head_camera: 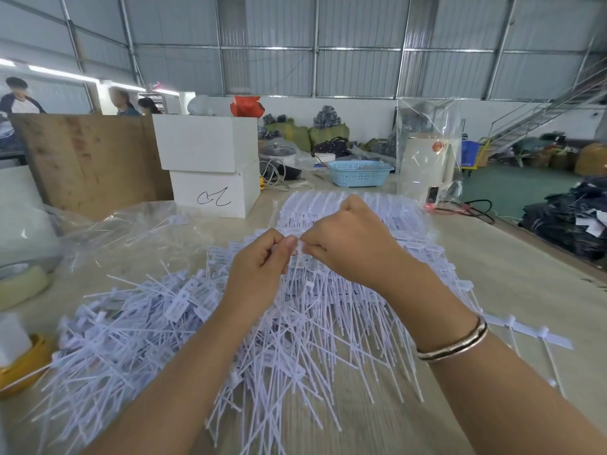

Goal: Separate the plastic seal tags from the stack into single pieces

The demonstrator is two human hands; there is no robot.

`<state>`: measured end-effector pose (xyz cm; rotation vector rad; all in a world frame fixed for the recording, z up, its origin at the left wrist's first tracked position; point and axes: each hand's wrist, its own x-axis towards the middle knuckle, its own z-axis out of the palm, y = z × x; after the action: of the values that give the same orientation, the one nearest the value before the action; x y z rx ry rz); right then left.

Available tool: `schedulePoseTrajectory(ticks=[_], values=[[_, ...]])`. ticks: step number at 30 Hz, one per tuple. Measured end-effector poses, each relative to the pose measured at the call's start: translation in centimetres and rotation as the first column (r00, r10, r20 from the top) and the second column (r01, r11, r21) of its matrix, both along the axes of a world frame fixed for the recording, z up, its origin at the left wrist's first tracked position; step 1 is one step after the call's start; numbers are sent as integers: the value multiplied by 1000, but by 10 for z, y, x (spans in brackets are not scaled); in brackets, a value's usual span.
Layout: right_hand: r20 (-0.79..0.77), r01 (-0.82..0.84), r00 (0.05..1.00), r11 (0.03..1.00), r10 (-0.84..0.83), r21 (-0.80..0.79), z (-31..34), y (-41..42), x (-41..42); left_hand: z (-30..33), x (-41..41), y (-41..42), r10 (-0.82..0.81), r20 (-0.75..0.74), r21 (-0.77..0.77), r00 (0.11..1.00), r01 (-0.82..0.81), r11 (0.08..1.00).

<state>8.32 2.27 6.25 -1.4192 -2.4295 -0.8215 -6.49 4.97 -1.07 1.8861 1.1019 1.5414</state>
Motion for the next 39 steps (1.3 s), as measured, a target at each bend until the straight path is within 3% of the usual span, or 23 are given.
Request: schedulePoseTrajectory(ticks=[10,14,18,24,26,28,30,31,32,33,35,37,39], values=[[-30,36,999,994,-33,100,-3,2,-2,3,3,0,-58,131,-69,990,67,995],[-148,-22,988,998,32,65,1,-3,1,7,-11,5,12,339,-174,941,50,983],[-198,2,980,1000,-4,-13,10,-3,10,3,-29,16,191,201,-90,961,-176,980],[-238,7,971,999,-17,-45,5,-1,12,-5,-36,19,445,65,-12,893,-445,895],[-219,4,976,1000,-11,-29,4,-1,11,-9,-42,19,547,-133,74,826,-542,837],[-209,1,978,1000,-6,-26,4,0,10,-10,-45,19,646,-353,161,677,-636,754],[-257,-44,966,997,24,-71,4,1,8,-9,-45,19,689,-463,195,558,-694,693],[-300,-91,952,990,56,-103,3,2,5,-8,-43,18,693,-458,218,557,-685,695],[-345,-143,935,980,89,-136,2,2,3,-6,-41,17,677,-404,258,616,-633,730],[-384,-188,917,968,111,-169,0,2,0,-4,-37,14,609,-311,305,730,-530,791],[-450,-254,884,938,127,-235,-5,0,-4,4,-27,5,290,-170,330,942,-223,917],[-519,-314,845,904,127,-290,-9,-1,-3,10,-14,-7,13,-127,326,992,30,945],[-561,-366,816,877,141,-312,-8,-1,-1,12,-5,-13,-78,-133,280,988,113,953]])
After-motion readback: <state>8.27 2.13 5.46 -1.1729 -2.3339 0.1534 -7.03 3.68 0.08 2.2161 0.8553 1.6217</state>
